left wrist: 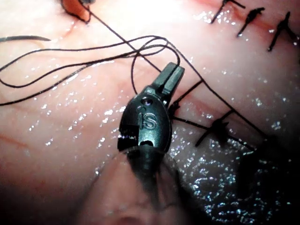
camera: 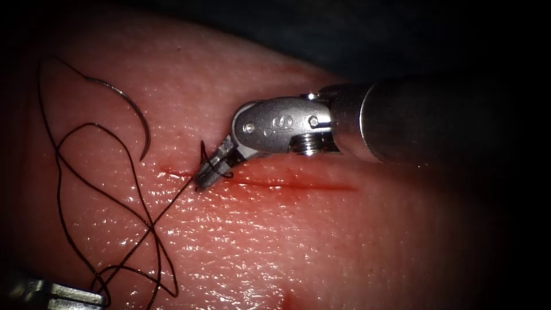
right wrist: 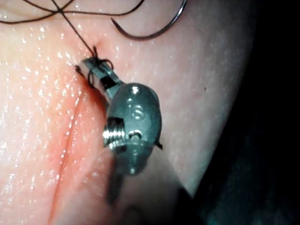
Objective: Wound Closure
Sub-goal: Move the right arm up and the left tool down to tension the knot.
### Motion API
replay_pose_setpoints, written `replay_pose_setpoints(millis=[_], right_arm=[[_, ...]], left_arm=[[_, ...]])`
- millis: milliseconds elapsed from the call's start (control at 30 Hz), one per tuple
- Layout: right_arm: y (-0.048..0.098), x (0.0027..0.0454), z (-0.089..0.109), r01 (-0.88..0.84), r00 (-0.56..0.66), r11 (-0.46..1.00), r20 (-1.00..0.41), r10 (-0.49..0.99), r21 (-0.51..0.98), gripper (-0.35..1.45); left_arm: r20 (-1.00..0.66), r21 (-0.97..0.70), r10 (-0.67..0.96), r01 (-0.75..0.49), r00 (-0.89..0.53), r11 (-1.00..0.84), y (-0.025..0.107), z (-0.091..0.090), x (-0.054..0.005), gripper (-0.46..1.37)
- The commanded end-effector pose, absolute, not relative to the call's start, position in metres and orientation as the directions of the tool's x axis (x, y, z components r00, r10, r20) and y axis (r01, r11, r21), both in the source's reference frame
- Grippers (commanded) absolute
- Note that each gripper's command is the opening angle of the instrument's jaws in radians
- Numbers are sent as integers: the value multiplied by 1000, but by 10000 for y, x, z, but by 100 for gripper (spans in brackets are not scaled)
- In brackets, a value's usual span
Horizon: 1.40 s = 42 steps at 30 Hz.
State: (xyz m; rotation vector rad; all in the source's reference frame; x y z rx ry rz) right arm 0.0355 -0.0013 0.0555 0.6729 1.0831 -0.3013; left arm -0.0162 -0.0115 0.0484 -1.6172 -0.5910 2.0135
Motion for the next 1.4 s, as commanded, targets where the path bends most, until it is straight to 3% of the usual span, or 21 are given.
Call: replay_pose_setpoints(millis=[33,467,1033,1400], right_arm=[[-12,355,555,527,457,772,-885,95,355,-35],[4,349,564,443,502,810,-855,131,384,-35],[20,349,572,297,535,891,-833,142,343,-35],[11,355,576,243,558,962,-829,-32,126,-35]], left_arm=[[-766,-611,618,-95,-176,-786,-119,482,-161,-35],[-741,-665,664,-28,-97,-746,-189,448,-141,-35],[-663,-728,741,330,-112,-601,-254,451,-108,-35],[-634,-737,766,388,-110,-554,-264,460,-107,-35]])
